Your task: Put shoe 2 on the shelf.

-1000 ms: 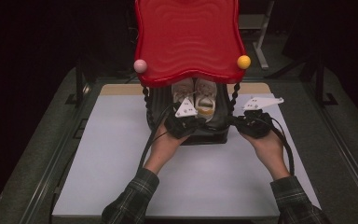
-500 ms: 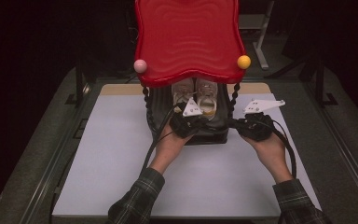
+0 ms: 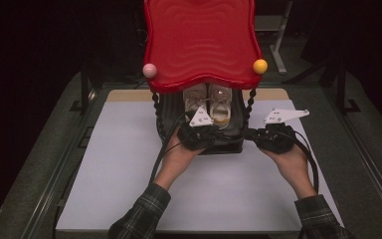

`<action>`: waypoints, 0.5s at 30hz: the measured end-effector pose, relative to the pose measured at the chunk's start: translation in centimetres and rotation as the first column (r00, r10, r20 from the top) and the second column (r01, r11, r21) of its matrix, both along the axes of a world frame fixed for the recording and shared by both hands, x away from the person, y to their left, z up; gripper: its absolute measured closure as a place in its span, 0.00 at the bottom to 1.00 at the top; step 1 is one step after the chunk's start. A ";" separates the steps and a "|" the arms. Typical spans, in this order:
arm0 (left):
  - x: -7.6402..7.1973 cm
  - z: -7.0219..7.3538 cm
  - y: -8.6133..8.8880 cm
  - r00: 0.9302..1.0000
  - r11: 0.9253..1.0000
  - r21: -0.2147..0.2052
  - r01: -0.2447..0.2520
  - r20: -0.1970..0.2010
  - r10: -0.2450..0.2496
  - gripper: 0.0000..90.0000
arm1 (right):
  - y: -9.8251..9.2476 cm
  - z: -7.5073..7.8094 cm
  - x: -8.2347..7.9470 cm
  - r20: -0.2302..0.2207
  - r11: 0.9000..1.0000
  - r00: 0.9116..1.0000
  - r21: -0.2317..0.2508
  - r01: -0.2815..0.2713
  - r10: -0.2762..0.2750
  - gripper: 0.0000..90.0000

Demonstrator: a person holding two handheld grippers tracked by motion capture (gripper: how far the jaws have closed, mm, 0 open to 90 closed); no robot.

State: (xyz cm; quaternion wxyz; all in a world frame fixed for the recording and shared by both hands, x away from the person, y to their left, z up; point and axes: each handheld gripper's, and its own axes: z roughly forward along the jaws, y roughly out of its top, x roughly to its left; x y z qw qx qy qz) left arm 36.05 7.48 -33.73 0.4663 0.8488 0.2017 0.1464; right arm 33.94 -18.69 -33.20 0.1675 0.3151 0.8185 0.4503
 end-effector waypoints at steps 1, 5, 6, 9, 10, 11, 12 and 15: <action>-0.3 0.1 0.2 1.000 1.000 0.001 0.004 0.000 -0.004 0.74 | -0.2 -0.2 -0.1 -0.005 1.000 1.000 0.002 0.003 -0.003 0.86; -1.5 0.3 1.5 1.000 0.999 0.029 0.021 -0.014 -0.021 0.64 | -1.2 -0.7 -0.5 -0.026 1.000 1.000 0.011 0.014 -0.013 0.75; -1.8 0.3 1.8 1.000 0.999 0.033 0.022 -0.018 -0.022 0.62 | -1.4 -0.8 -0.7 -0.032 1.000 0.999 0.013 0.019 -0.019 0.72; -2.7 0.1 3.0 0.999 0.999 0.042 0.026 -0.031 -0.025 0.56 | -2.3 -1.1 -1.2 -0.039 0.999 0.999 0.018 0.036 -0.035 0.65; -3.0 0.0 3.5 0.999 0.998 0.049 0.028 -0.031 -0.026 0.54 | -2.6 -1.3 -1.5 -0.040 0.999 0.998 0.019 0.043 -0.042 0.62; -3.4 -0.1 3.9 0.999 0.998 0.052 0.027 -0.032 -0.026 0.53 | -2.9 -1.5 -1.7 -0.043 0.999 0.998 0.022 0.048 -0.047 0.61; -3.7 -0.2 4.4 0.999 0.998 0.056 0.027 -0.033 -0.026 0.51 | -3.2 -1.7 -2.0 -0.046 0.998 0.998 0.023 0.052 -0.051 0.59; -4.8 -1.0 6.0 0.998 0.998 0.062 0.013 -0.055 -0.009 0.44 | -4.2 -2.5 -2.9 -0.063 0.997 0.996 0.017 0.071 -0.070 0.53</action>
